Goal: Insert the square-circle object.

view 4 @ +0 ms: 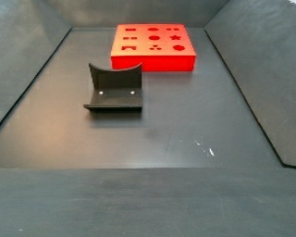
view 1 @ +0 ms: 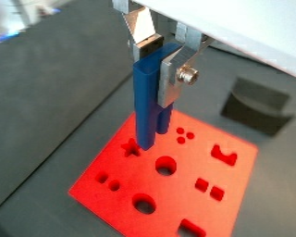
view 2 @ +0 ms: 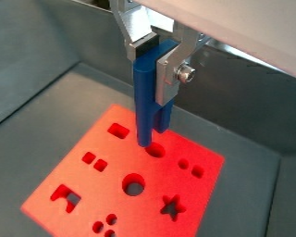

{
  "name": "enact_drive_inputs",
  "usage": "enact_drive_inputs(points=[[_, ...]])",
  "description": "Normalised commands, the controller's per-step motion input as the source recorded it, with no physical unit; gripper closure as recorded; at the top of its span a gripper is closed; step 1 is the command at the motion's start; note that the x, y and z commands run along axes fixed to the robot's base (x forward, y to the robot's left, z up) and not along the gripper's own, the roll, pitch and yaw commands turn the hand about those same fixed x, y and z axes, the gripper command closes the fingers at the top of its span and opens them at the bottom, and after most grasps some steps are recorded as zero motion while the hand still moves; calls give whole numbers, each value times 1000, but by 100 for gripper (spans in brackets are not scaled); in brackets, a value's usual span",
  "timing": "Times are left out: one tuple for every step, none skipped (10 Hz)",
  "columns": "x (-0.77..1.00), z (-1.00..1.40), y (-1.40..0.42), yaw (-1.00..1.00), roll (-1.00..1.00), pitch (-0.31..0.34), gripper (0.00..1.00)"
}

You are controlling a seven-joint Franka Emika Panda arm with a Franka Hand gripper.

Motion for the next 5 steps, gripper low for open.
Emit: enact_drive_inputs(points=[[0, -626, -109, -1000, 13, -36, 100], [0, -426, -243, -943, 46, 0, 100], [0, -403, -146, -1000, 60, 0, 100], [0, -397, -154, -997, 57, 3, 100], [0, -377, -120, -1000, 61, 6, 100]])
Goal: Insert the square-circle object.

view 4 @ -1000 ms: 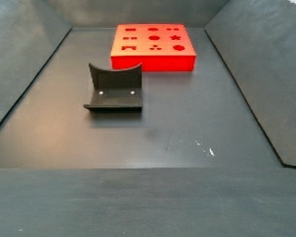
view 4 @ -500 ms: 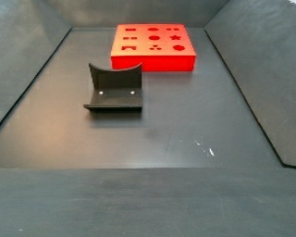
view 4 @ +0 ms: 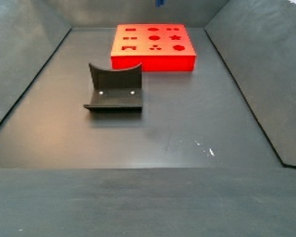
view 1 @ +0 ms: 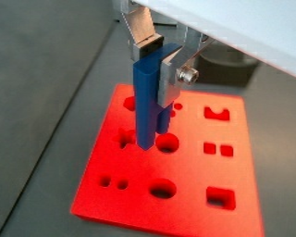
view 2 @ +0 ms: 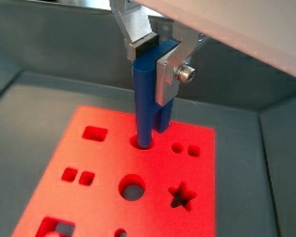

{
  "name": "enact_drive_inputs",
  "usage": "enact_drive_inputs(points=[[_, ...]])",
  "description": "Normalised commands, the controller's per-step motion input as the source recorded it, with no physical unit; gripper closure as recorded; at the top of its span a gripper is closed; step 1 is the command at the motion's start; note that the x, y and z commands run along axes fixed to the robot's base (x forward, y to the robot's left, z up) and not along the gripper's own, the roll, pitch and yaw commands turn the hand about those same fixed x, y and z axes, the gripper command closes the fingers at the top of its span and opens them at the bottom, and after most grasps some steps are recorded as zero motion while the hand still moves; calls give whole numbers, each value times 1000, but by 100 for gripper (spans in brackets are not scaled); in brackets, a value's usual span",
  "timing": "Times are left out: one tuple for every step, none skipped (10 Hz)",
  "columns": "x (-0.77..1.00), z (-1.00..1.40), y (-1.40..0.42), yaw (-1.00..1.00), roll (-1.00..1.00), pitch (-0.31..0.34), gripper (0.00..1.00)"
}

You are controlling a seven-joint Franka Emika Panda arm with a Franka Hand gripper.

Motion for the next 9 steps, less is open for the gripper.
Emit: enact_drive_inputs(points=[[-83, -234, -43, -1000, 133, 30, 100], [-114, -177, -43, -980, 161, 59, 100], [-43, -249, -137, -949, 100, 59, 100], [0, -274, -171, -946, 56, 23, 100], [0, -463, -226, -894, 0, -29, 100], [0, -371, -134, -1000, 0, 0, 100], [0, -366, -60, -1000, 0, 0, 100], [0, -323, 0, -1000, 0, 0, 100], [0, -229, 0, -1000, -26, 34, 100]])
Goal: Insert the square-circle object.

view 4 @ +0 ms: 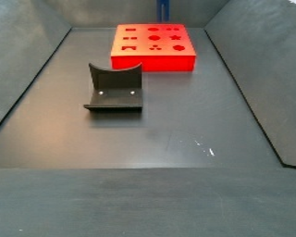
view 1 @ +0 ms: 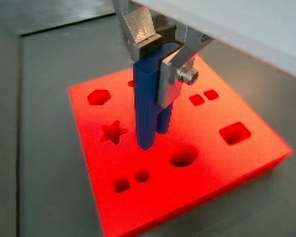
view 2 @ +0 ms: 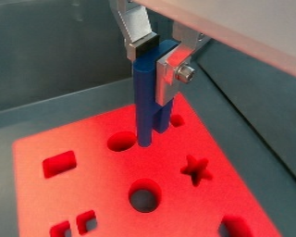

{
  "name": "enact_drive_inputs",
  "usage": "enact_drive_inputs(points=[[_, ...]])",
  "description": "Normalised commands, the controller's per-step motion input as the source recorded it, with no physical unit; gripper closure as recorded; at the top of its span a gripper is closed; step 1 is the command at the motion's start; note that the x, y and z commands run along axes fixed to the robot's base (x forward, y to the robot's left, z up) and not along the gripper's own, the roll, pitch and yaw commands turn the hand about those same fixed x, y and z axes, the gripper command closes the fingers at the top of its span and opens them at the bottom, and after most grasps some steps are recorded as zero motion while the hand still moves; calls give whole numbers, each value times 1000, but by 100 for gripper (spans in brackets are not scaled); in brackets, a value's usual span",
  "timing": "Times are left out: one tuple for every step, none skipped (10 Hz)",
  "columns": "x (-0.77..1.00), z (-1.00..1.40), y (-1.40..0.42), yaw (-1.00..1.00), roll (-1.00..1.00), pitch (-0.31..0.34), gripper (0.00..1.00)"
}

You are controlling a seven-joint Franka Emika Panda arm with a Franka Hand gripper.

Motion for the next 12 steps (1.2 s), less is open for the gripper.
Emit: enact_drive_inputs(points=[[0, -51, -14, -1000, -96, 11, 100], [0, 0, -54, -960, -179, -11, 100], [0, 54, -6, -851, -321, -116, 100], [0, 0, 0, -814, -351, -171, 100], [-243, 0, -43, -734, -306, -221, 100], [-691, 0, 0, -366, -109, -164, 100], [-500, 0, 0, 0, -46, -177, 100], [-414, 0, -111, 140, 0, -196, 100], [-263, 0, -266, 334, 14, -187, 100], [-183, -26, -274, 357, -36, -224, 100], [-114, -86, -160, 166, -103, -250, 100], [0, -89, 0, 0, -147, -220, 100]])
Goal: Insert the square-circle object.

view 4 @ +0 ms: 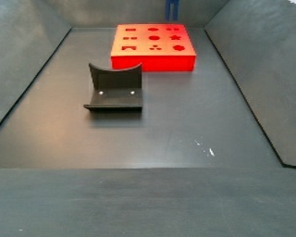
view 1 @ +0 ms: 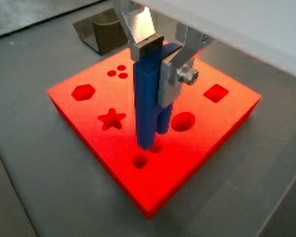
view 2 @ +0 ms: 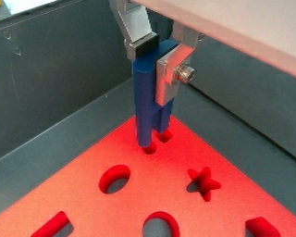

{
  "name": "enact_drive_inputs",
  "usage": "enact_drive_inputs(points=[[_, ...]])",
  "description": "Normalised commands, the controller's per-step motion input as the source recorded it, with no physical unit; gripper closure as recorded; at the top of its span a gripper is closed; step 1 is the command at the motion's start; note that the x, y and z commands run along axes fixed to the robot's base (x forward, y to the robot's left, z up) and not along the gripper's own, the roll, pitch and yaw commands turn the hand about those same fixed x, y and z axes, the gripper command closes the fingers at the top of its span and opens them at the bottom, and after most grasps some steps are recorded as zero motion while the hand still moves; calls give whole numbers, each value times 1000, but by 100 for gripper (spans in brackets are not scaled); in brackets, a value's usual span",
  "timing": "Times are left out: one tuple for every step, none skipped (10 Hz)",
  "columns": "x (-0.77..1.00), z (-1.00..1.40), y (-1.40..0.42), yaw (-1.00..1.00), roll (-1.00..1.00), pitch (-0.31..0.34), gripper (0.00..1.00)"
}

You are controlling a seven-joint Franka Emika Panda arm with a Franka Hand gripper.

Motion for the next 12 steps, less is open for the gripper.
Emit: enact_drive_inputs(points=[[0, -77, 97, -217, -71, -110, 100], [-120, -154, 166, -294, -87, -140, 100], [-194, -120, 74, -157, -59, -134, 100], [-234, -134, 0, -57, 0, -103, 100], [-160, -271, 0, -14, 0, -117, 100], [-83, -331, -80, 0, 0, -133, 100], [-9, -309, -46, 0, -3, -131, 100], [11, -211, -23, 0, 0, -41, 100], [0, -180, -3, 0, 19, -1, 100], [46, -140, 0, 0, 46, 0, 100], [171, -120, 0, 0, 69, 11, 100], [260, -120, -40, 0, 97, 49, 100]])
